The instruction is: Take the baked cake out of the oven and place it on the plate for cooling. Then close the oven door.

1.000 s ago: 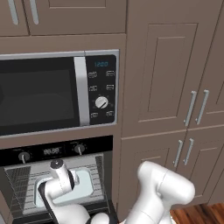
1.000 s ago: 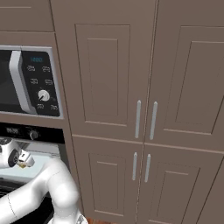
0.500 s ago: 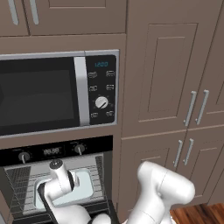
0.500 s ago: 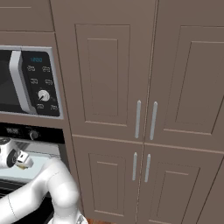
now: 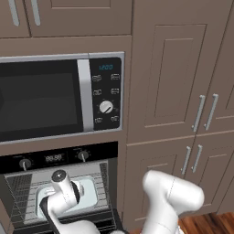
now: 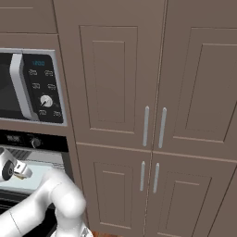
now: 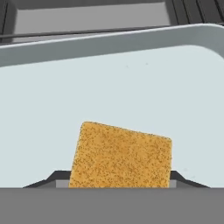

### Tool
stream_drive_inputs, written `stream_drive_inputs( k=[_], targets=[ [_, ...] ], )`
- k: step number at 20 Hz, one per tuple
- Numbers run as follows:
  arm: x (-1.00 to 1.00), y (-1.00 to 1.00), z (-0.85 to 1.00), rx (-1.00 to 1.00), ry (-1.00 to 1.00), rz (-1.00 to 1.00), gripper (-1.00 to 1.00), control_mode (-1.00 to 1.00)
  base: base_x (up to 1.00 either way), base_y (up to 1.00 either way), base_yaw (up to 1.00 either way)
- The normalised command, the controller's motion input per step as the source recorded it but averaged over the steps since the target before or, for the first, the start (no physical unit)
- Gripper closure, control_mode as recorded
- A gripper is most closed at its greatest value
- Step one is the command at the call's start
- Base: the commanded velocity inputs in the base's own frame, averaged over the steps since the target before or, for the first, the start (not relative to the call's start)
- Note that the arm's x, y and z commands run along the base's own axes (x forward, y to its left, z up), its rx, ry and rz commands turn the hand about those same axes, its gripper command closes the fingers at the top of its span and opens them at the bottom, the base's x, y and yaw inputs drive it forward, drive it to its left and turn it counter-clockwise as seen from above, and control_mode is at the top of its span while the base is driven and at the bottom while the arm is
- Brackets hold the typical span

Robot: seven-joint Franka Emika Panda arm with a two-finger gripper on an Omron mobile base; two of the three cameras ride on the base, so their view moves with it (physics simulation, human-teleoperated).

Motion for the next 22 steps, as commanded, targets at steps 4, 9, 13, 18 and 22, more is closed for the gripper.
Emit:
stream_drive_inputs(
  k=[4, 9, 13, 18, 22],
  targets=[
    [-0.21, -0.17, 0.42, 0.03, 0.0, 0.0, 1.0, -1.0, 0.0, 0.0, 0.0],
    [-0.24, -0.21, 0.53, 0.0, 0.0, 0.01, 1.0, -1.0, 0.0, 0.0, 0.0],
    [-0.26, -0.24, 0.6, 0.01, 0.0, 0.05, 1.0, -1.0, 0.0, 0.0, 0.0],
    [-0.29, -0.24, 0.55, 0.0, 0.0, 0.08, 1.0, -1.0, 0.0, 0.0, 0.0],
    [-0.31, -0.24, 0.51, 0.0, 0.0, 0.08, 1.0, -1.0, 0.0, 0.0, 0.0]
  ],
)
